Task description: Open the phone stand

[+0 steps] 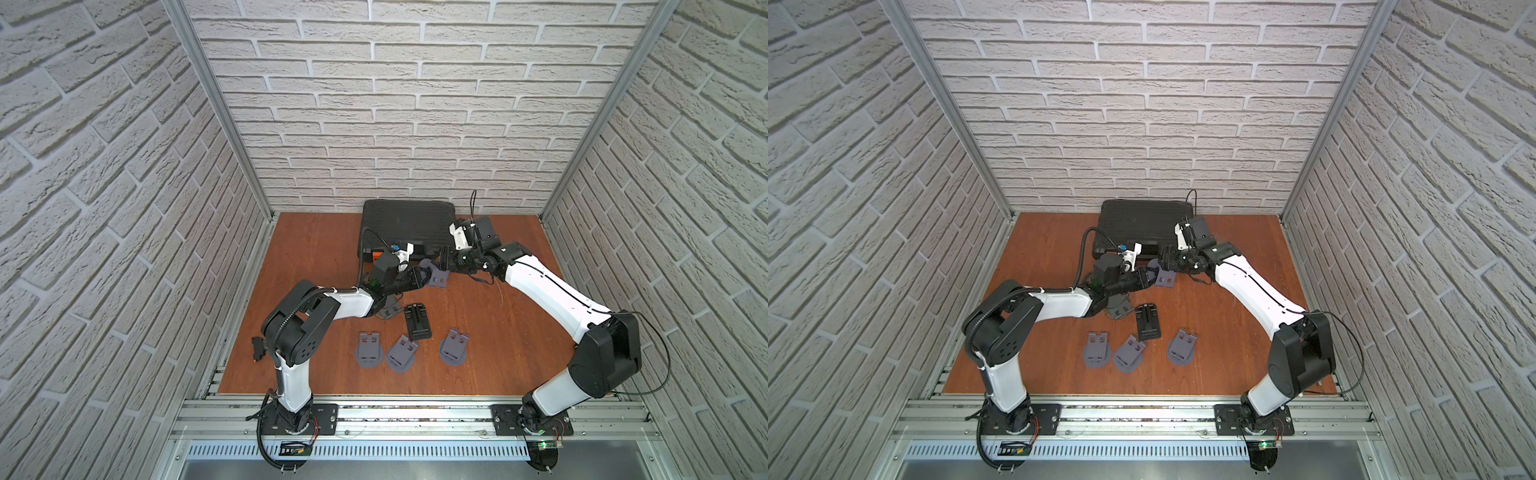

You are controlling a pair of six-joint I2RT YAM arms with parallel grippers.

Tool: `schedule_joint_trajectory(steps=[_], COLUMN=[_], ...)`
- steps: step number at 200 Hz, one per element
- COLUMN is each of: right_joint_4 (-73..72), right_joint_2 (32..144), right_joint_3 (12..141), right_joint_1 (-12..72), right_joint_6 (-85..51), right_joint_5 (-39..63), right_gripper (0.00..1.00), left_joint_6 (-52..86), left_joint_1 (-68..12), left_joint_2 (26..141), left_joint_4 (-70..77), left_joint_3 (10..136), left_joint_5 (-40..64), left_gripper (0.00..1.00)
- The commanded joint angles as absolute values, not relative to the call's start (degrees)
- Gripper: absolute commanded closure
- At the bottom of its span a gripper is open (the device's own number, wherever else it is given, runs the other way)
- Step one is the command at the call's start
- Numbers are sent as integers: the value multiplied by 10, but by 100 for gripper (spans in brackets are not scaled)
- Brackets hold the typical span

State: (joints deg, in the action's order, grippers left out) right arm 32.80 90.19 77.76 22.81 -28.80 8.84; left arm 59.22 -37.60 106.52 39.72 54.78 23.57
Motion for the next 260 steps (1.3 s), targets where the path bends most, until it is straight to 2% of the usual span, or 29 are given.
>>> schedule_joint_trajectory(steps=[1,134,260], right_joint_4=[388,372,345], right_joint_2=[863,848,888], right_joint_3=[760,723,721], right_joint_1=[254,287,291], right_joint_6=[-290,-305,-312], right_joint_5=[109,93,104], right_gripper=[83,84,84], left_joint_6=[652,717,722], left_joint_1=[-335,-322,-323], left_joint_2=[1071,1073,1064], left_joint_4=[425,484,495], left_joint_3=[552,554,551], left_joint_5=[181,195,203], left_gripper=[100,100,100])
